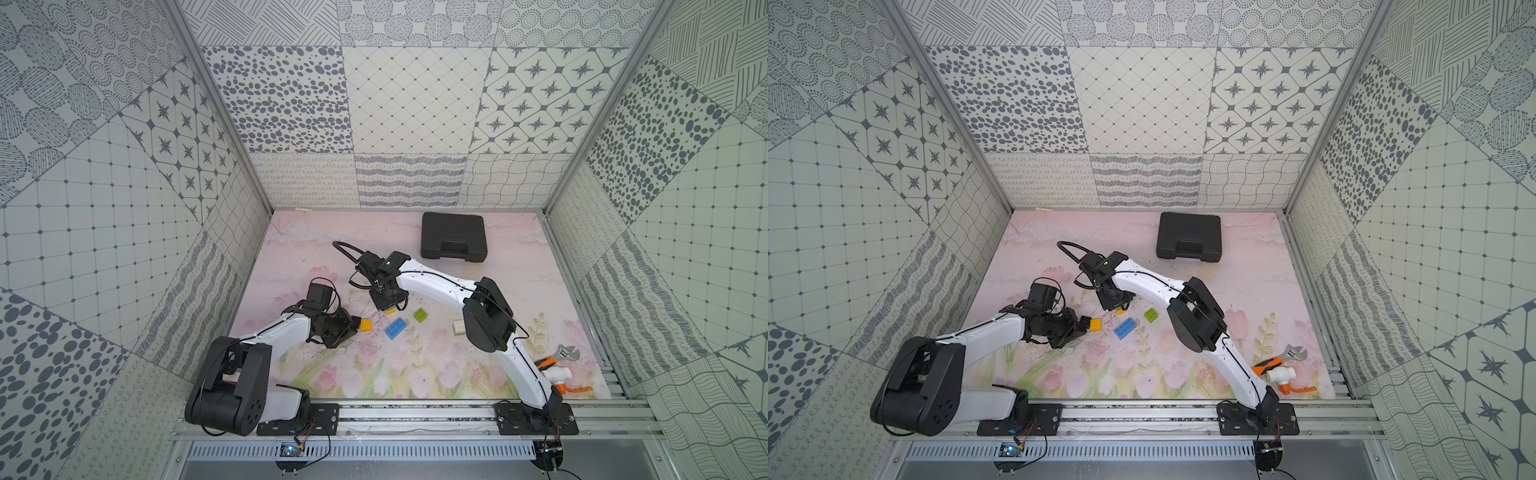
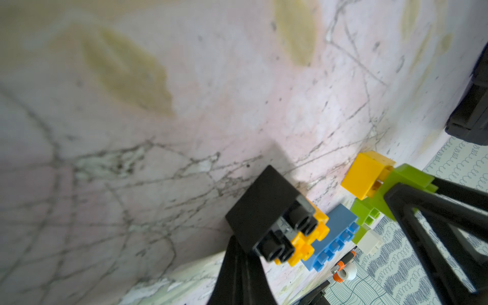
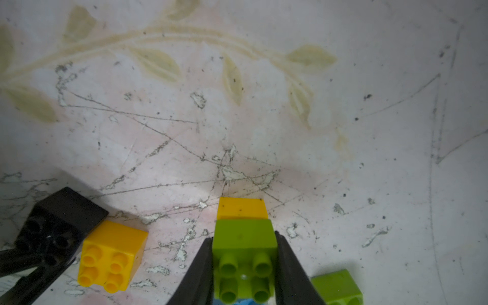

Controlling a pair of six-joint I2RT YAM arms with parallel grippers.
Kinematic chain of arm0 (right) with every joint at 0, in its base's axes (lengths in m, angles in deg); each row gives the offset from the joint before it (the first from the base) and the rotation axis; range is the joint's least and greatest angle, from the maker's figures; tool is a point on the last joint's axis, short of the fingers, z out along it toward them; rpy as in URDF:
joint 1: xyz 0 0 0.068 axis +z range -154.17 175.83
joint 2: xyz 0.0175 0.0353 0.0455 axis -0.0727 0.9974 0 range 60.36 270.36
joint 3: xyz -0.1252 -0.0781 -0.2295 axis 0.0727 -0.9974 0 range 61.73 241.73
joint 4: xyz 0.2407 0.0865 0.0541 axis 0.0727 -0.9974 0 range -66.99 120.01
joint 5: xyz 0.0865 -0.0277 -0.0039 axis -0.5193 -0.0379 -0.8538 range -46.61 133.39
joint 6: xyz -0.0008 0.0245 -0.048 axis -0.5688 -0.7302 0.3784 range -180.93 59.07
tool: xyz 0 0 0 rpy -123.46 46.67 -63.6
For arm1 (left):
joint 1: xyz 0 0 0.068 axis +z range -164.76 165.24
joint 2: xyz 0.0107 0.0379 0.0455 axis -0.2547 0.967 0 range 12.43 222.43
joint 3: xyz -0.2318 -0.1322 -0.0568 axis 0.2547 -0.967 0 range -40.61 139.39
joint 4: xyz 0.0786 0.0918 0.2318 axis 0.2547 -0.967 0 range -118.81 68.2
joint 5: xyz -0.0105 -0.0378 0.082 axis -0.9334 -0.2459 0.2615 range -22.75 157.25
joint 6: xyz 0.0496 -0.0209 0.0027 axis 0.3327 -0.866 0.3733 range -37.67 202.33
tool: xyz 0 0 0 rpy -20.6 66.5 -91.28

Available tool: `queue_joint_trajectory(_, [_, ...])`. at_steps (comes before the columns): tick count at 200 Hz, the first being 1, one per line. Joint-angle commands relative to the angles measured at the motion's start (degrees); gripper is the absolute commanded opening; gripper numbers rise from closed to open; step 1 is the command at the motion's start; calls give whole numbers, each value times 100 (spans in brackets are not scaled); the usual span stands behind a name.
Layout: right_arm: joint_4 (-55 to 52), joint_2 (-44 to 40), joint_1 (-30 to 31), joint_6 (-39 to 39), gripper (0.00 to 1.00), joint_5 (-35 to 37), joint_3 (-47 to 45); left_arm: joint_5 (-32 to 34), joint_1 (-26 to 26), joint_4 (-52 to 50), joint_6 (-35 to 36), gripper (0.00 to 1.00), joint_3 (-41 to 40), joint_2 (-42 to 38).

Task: Assemble the number 4 with lego
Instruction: Assemble the lego brick with the lego brick.

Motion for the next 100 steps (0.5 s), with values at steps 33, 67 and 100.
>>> queue_joint_trajectory(33, [417, -6, 32, -504, 20, -305, -777, 986, 3, -845, 108, 0, -111, 130])
queue_joint_trajectory(67, [856, -178, 40, -499, 20, -353, -1143, 973, 3, -827, 103, 0, -120, 153])
queue_joint_trajectory(100, [568, 13, 61, -326, 19, -191, -855, 985, 7, -862, 116, 0, -116, 101])
